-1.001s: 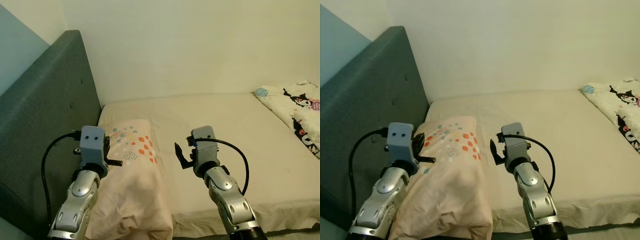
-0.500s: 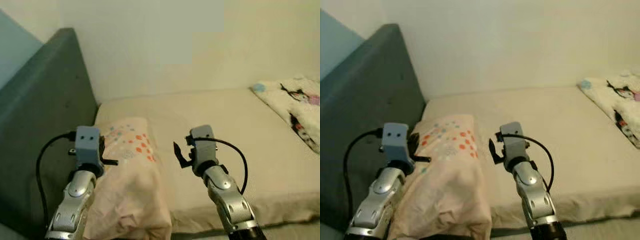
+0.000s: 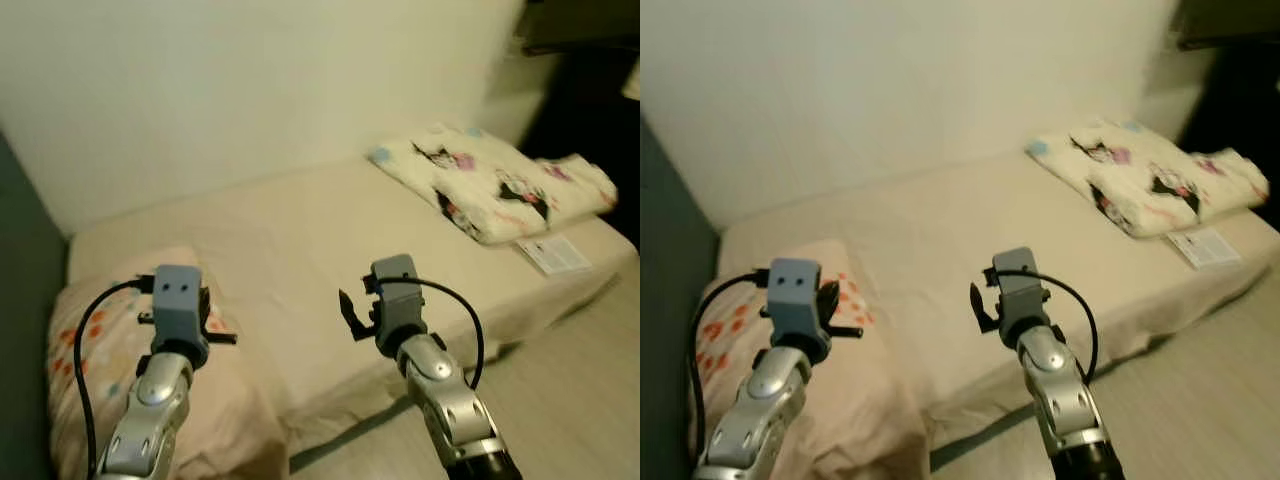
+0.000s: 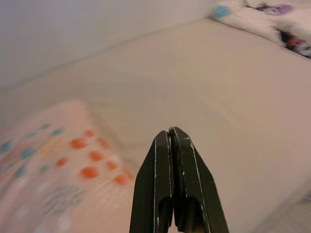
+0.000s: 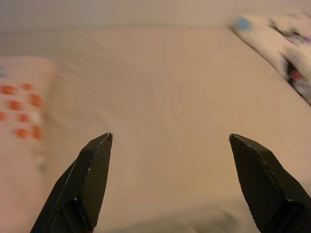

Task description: Clean up the room

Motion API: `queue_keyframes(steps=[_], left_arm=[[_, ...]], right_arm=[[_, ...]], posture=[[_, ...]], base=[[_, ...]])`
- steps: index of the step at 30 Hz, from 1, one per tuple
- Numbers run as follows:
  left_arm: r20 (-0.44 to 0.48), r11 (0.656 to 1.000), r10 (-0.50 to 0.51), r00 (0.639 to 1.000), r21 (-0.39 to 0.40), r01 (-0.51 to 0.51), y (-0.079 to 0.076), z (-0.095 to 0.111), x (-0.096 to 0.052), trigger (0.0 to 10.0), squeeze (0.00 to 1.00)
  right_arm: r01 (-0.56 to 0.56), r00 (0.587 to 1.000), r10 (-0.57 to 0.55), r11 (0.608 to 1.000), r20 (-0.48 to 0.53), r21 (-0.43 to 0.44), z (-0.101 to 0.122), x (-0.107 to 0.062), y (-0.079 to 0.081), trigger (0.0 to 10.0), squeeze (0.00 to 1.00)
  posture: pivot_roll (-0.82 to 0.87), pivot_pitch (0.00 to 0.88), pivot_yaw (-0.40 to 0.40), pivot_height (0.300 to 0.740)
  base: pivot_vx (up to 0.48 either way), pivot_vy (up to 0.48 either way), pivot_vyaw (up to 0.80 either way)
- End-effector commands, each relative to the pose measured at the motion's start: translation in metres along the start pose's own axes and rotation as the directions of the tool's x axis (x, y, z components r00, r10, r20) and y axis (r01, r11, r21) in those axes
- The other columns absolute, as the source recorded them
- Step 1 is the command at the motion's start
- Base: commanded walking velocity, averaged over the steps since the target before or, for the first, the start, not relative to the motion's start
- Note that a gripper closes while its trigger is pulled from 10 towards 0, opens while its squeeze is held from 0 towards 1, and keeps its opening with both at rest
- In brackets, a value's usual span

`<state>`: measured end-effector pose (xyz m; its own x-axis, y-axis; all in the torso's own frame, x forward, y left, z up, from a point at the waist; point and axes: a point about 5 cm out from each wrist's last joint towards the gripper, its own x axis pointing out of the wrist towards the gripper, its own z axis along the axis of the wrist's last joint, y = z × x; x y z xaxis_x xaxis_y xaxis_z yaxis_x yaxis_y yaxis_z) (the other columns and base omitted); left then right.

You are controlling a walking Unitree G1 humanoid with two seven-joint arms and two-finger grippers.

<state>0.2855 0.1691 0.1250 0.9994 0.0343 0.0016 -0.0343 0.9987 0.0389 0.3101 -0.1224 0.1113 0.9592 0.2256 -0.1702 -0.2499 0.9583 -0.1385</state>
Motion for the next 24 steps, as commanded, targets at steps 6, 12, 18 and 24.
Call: queue_keyframes(steps=[6, 12, 18, 24], left_arm=[[0.026, 1.000, 0.010, 1.000, 0.027, -0.011, 0.0048, 0.0065, 0.0010, 10.0, 0.00], [0.025, 1.000, 0.007, 1.000, 0.028, -0.008, 0.0033, 0.0064, 0.0020, 10.0, 0.00], [0.015, 1.000, -0.008, 1.000, 0.021, 0.007, -0.0018, 0.0031, 0.0024, 10.0, 0.00], [-0.015, 1.000, -0.006, 1.000, 0.013, 0.006, -0.0025, -0.0002, 0.0029, 10.0, 0.00]], right_arm=[[-0.013, 1.000, 0.013, 1.000, 0.004, 0.002, 0.0030, 0.0019, 0.0009, 10.0, 0.00], [-0.012, 1.000, 0.012, 1.000, 0.004, 0.001, 0.0036, 0.0023, -0.0006, 10.0, 0.00], [0.004, 1.000, -0.004, 1.000, -0.006, -0.007, 0.0022, 0.0017, -0.0028, 10.0, 0.00], [0.053, 0.999, -0.053, 0.999, -0.007, -0.010, -0.0009, 0.0012, -0.0086, 10.0, 0.00]], posture=[[-0.04, 0.045, -0.034, 0.740], [-0.04, 0.039, -0.037, 0.740], [-0.04, 0.027, -0.042, 0.740], [-0.04, 0.025, -0.043, 0.740]], base=[[0.000, 0.000, -0.80], [0.000, 0.000, -0.80], [0.000, 0.000, -0.80], [0.000, 0.000, -0.80]])
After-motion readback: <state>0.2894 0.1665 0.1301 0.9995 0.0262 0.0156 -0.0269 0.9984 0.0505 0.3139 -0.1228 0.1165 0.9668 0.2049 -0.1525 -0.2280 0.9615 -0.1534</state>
